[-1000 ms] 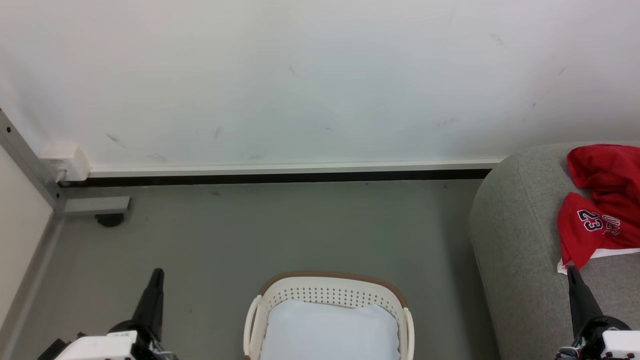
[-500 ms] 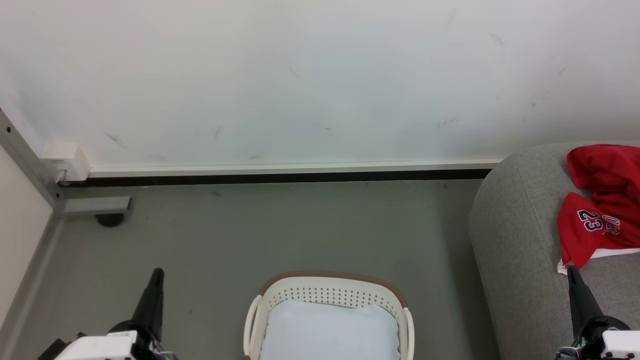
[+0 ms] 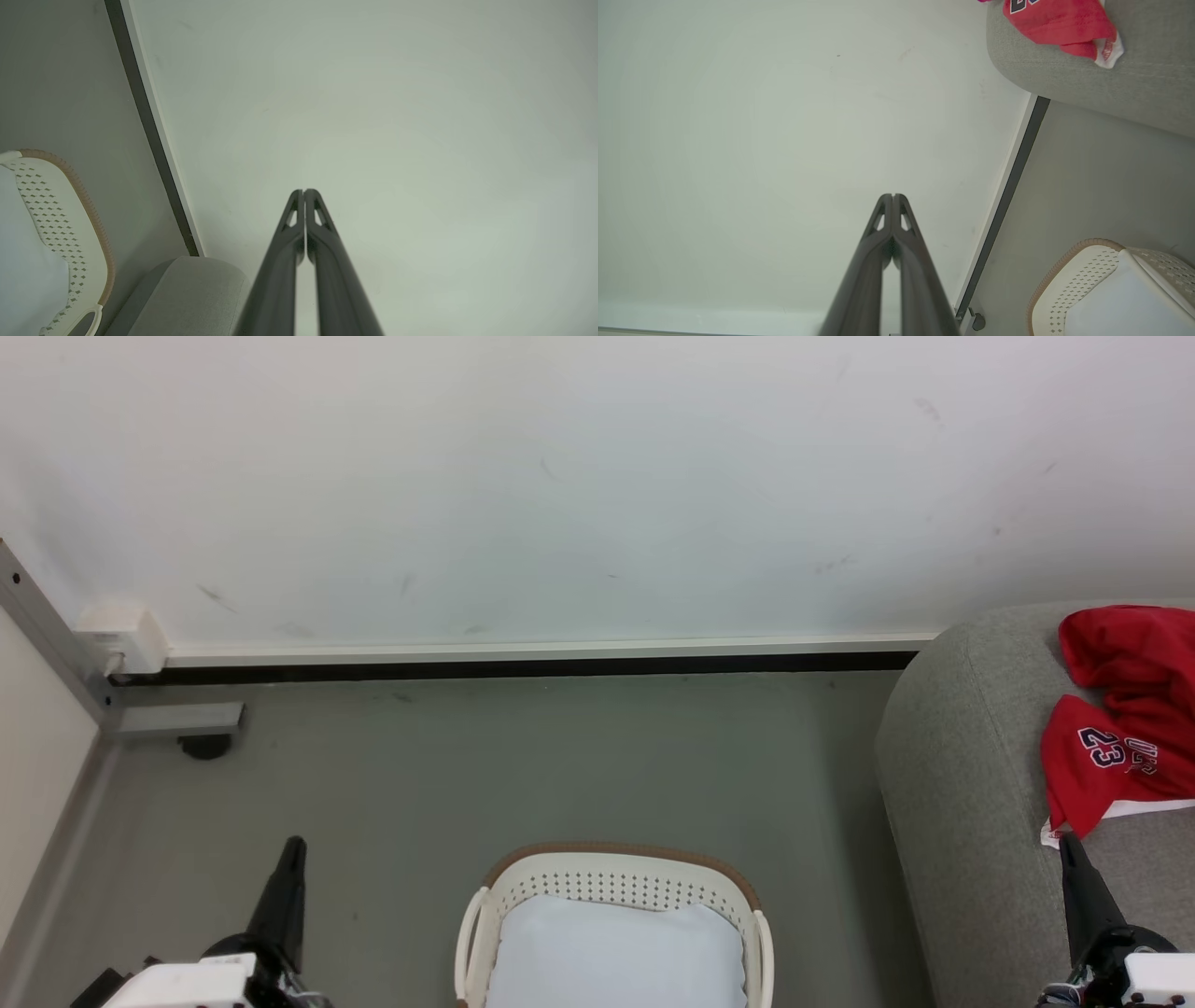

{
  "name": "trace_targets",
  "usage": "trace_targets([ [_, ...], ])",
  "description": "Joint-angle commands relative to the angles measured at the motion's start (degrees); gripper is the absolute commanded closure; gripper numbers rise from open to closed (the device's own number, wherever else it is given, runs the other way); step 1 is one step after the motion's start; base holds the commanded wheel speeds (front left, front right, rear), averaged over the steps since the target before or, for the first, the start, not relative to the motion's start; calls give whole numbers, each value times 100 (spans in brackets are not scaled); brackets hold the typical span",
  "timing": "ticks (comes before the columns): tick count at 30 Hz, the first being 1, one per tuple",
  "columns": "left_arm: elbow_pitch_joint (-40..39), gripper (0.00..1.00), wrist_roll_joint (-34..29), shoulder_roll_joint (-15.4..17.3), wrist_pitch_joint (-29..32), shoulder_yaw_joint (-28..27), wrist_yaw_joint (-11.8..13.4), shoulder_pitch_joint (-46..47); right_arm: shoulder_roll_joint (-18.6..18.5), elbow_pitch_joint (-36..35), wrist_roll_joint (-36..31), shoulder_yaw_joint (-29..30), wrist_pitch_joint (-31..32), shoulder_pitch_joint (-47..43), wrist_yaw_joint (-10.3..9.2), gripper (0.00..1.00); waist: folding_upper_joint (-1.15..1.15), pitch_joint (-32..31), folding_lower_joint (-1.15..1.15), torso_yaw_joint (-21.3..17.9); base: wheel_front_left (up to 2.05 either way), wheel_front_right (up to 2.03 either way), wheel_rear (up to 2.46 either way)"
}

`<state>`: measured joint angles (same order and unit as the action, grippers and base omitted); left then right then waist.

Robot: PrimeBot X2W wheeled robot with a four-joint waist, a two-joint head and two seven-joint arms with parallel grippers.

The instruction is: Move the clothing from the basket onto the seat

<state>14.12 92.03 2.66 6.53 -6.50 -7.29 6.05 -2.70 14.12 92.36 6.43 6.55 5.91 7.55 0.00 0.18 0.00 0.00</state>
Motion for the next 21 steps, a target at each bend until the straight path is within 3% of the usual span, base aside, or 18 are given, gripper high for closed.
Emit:
trace_targets([
  [1,-16,100,72,41,20,-13,-38,51,-36,-21,12,18,16,71,-12,100,0,0,0,0,0,0,0],
  [21,-16,100,72,41,20,-12,-38,51,-35,-21,12,17,15,72,-12,100,0,0,0,0,0,0,0],
])
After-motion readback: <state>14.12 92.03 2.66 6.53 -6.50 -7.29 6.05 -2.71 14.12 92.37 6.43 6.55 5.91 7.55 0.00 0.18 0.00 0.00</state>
